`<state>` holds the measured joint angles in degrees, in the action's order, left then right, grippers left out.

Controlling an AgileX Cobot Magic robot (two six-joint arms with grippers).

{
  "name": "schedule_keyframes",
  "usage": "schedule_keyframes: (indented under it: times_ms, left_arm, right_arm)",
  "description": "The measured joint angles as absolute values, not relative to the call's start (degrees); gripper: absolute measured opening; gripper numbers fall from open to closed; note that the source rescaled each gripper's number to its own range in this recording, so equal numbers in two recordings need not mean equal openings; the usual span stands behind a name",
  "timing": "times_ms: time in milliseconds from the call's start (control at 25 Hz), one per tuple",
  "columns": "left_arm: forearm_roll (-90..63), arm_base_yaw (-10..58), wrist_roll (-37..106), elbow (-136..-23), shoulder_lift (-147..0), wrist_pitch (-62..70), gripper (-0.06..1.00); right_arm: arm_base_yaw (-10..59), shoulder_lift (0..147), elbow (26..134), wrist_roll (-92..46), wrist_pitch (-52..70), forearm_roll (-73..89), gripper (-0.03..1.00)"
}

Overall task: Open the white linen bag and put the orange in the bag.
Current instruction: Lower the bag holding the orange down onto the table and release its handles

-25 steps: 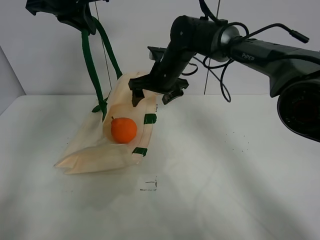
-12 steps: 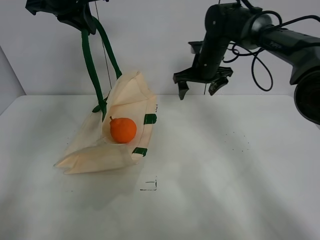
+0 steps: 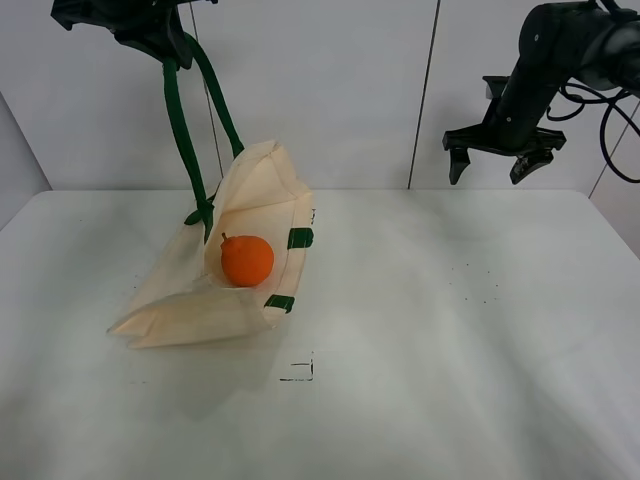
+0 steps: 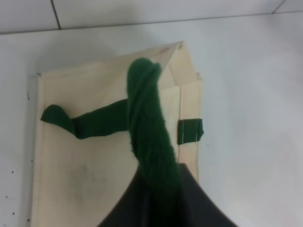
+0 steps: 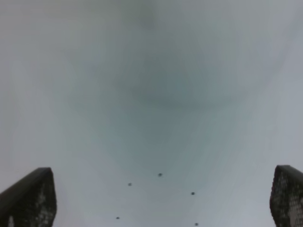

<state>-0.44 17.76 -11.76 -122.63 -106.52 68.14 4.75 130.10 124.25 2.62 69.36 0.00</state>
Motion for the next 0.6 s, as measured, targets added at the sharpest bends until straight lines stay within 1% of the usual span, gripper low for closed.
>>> schedule_keyframes:
  times_ms: [360,480,600]
  left_arm:
    - [-0.4,17.8,-11.8,-122.6,-106.5,68.1,0.0]
    - [-0.4,17.8,-11.8,-122.6,-106.5,68.1,0.0]
    - [-0.4,17.8,-11.8,-122.6,-106.5,68.1,0.0]
  right_arm:
    - [3.4,129.0,123.1,2.4,69.4,2.3,1.0]
    - [3.4,124.6,117.9,2.4,69.3,2.9,1.0]
    - [3.4,116.6,109.0,2.3,69.3,3.0,1.0]
